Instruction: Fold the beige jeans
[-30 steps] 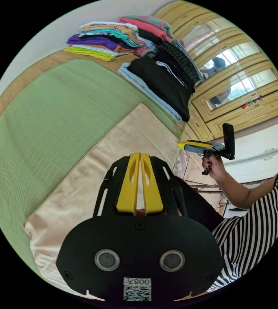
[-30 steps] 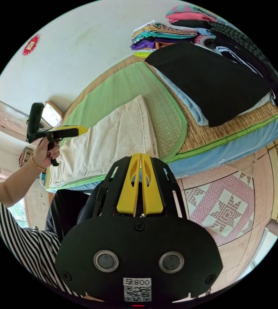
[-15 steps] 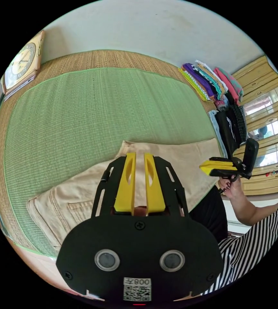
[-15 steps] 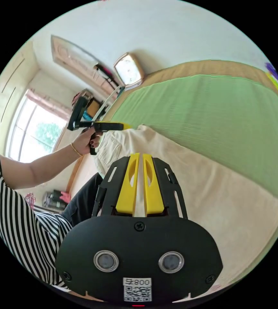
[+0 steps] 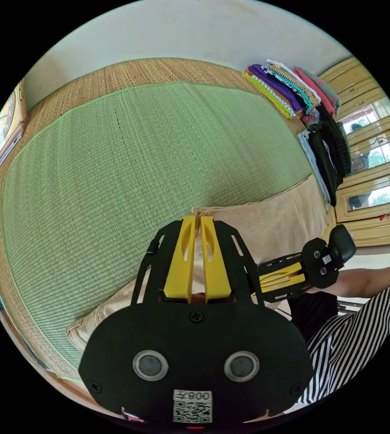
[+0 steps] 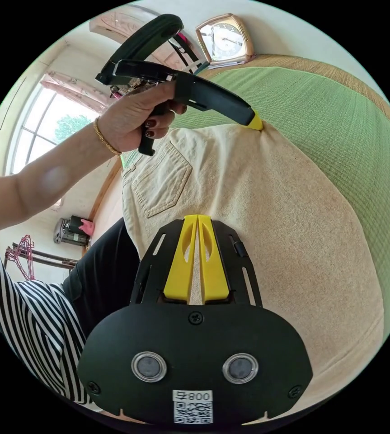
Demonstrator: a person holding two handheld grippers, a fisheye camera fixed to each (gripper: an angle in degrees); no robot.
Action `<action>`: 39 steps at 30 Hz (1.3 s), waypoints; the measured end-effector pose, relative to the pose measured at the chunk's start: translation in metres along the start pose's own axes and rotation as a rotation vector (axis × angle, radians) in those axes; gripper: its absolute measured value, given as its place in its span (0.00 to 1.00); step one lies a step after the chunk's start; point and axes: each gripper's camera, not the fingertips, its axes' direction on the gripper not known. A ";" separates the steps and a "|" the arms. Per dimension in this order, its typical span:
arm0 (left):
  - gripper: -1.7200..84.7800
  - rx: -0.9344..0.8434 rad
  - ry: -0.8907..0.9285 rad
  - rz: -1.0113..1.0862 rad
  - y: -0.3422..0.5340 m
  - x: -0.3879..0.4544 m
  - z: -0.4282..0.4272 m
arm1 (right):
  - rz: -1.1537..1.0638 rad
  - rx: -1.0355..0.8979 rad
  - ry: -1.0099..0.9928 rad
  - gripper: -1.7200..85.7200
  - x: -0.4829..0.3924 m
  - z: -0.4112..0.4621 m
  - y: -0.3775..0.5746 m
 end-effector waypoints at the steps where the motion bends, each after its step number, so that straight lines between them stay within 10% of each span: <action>1: 0.04 0.017 0.031 -0.027 0.008 -0.009 -0.005 | -0.016 0.001 0.032 0.02 -0.006 0.002 -0.005; 15: 0.04 0.296 0.043 0.104 0.136 -0.013 -0.110 | -0.006 0.298 0.025 0.06 0.015 -0.096 -0.083; 24: 0.04 0.291 0.003 0.197 0.185 -0.015 -0.148 | -0.232 -0.004 -0.049 0.14 0.006 -0.055 -0.166; 39: 0.02 0.262 -0.041 0.040 0.267 -0.046 -0.159 | -0.067 0.040 0.010 0.05 0.032 -0.050 -0.206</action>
